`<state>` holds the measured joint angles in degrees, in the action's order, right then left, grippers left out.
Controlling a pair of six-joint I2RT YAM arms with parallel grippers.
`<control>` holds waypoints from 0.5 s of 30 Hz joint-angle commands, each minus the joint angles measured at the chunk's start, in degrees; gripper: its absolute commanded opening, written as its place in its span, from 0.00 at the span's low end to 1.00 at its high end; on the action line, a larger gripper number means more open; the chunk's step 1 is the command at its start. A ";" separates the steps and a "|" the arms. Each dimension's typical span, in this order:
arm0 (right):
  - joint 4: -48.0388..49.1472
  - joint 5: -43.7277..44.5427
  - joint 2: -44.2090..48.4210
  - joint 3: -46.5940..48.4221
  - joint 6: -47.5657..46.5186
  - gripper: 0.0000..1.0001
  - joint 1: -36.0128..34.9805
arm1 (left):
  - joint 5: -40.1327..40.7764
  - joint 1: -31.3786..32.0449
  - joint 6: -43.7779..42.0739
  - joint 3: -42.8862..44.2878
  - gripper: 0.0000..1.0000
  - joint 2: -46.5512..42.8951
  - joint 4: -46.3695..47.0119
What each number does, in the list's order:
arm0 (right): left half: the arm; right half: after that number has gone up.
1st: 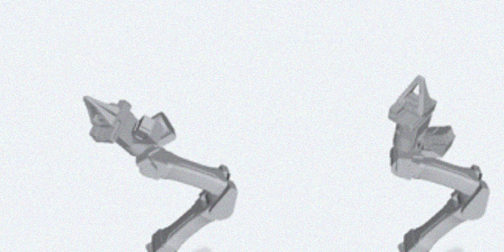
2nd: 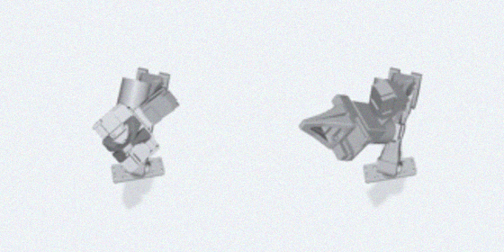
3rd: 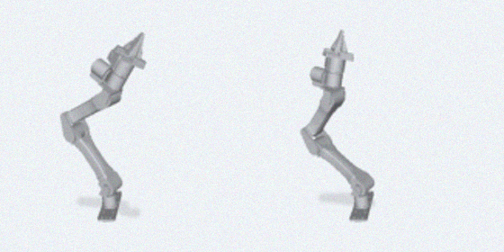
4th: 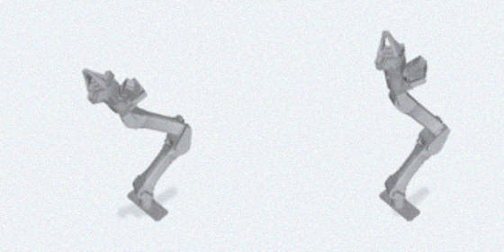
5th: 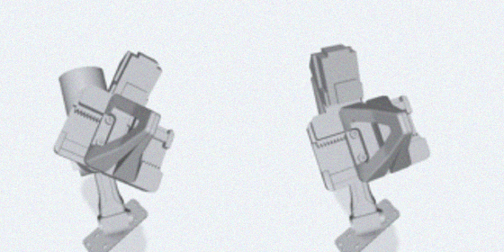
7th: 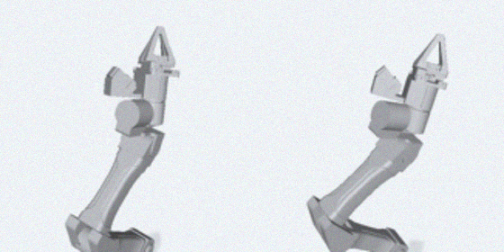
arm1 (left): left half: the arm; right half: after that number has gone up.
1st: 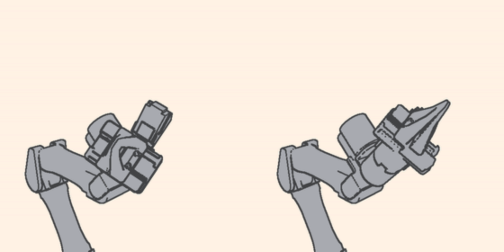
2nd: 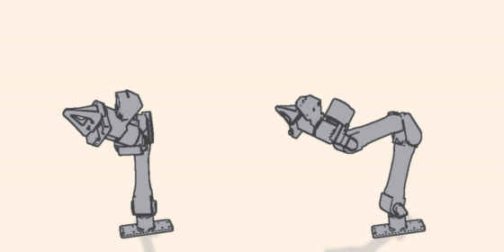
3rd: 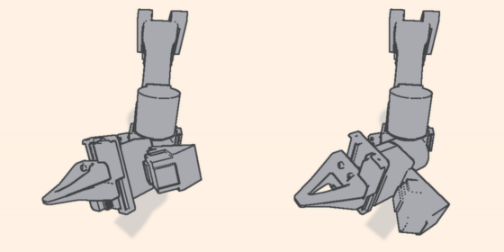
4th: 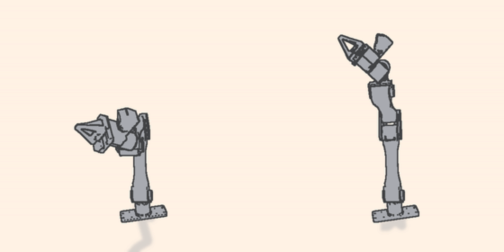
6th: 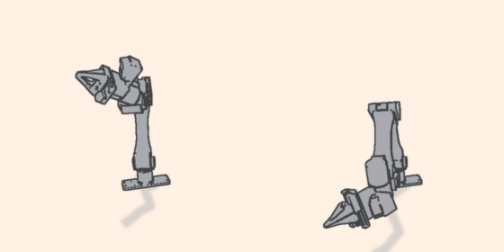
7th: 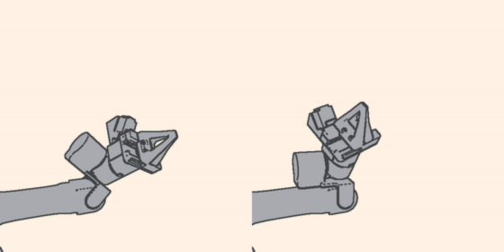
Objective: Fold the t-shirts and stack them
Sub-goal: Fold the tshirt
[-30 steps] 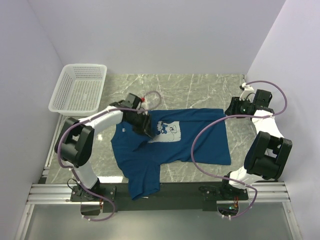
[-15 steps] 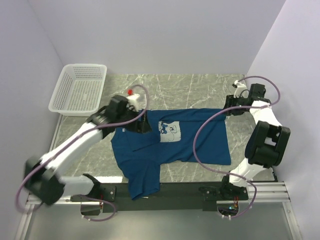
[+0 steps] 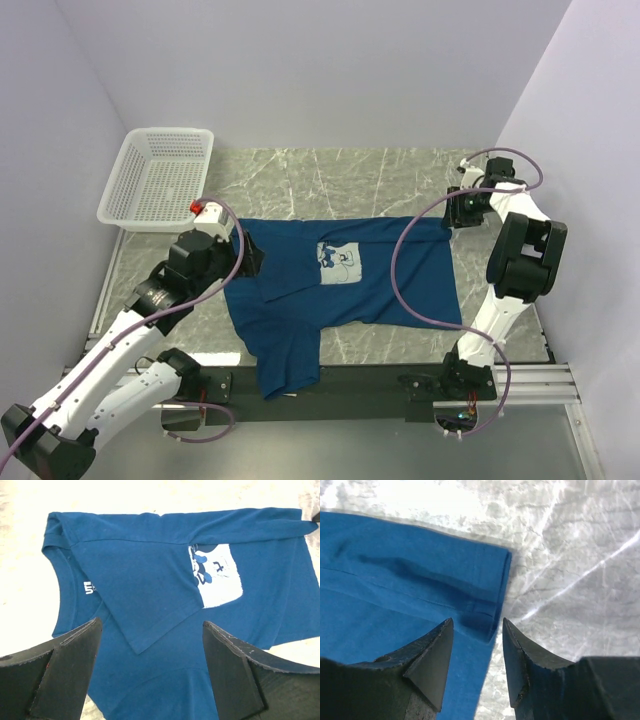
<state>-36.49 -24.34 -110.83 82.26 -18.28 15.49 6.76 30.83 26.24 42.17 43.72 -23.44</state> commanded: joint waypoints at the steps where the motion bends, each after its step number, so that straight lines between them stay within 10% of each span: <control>1: 0.10 3.24 0.52 -0.16 2.37 0.51 -0.72 | 2.29 -0.15 0.66 -0.07 0.87 -1.01 1.56; 15: 0.63 0.17 2.62 -4.12 3.17 0.31 -0.63 | 1.32 -0.07 0.74 0.02 0.87 -0.31 2.00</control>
<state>-36.58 -23.31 -110.80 79.11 -15.51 15.22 7.64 30.83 26.41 41.91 43.66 -23.38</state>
